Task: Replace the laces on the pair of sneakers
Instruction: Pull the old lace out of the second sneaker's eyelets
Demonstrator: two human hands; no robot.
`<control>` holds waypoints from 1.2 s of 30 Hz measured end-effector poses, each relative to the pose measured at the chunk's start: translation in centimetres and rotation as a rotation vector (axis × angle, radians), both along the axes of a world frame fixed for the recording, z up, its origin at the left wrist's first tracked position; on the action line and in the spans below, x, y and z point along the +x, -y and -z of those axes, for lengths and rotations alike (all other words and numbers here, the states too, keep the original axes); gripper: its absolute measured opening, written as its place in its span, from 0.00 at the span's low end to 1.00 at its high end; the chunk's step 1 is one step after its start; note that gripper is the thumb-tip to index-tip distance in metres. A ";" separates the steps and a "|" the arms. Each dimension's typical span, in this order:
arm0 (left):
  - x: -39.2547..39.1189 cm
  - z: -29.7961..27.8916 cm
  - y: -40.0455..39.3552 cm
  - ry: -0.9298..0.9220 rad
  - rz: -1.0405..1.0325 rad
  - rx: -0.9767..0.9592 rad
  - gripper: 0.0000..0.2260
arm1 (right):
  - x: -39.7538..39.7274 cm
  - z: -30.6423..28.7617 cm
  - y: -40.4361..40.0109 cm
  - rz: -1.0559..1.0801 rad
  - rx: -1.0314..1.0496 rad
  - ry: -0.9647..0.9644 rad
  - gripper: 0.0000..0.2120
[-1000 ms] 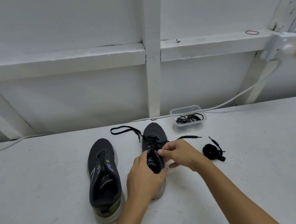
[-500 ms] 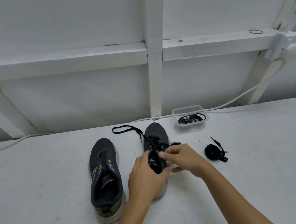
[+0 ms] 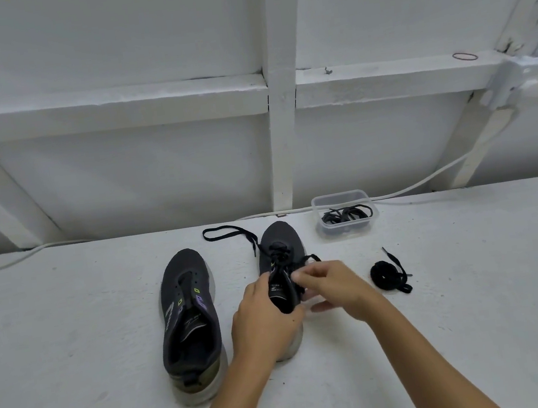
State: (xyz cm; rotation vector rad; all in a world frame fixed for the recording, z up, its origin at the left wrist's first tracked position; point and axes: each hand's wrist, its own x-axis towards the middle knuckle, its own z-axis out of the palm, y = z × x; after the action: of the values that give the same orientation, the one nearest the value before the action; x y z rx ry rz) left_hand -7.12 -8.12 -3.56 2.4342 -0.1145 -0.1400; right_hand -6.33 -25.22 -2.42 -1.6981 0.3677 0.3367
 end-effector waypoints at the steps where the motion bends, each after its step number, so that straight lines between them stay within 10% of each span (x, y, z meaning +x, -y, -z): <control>1: 0.0 -0.1 0.0 0.004 0.001 -0.002 0.32 | -0.1 0.2 -0.5 -0.016 0.001 0.031 0.05; 7: 0.0 0.0 -0.1 0.000 0.003 -0.002 0.33 | 0.6 0.2 -0.2 -0.054 -0.287 0.192 0.06; 12: 0.3 0.0 -0.1 -0.014 0.010 0.004 0.36 | 1.5 0.5 1.2 0.460 -0.446 0.315 0.04; 17: 0.4 -0.2 -0.2 -0.026 0.009 -0.005 0.35 | 0.6 1.8 0.5 0.293 -0.801 0.238 0.08; 24: 0.2 -0.6 0.0 -0.011 0.017 0.027 0.30 | -0.1 1.4 0.2 -0.126 -0.497 0.428 0.09; 36: 0.2 -0.7 0.1 -0.023 0.022 0.033 0.33 | -0.4 1.5 0.9 0.043 -0.495 0.386 0.06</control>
State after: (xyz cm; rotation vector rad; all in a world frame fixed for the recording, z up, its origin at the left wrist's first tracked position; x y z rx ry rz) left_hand -6.96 -8.21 -2.87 2.4635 -0.1300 -0.1817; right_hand -6.73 -26.10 -3.88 -2.1822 0.2078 -0.1321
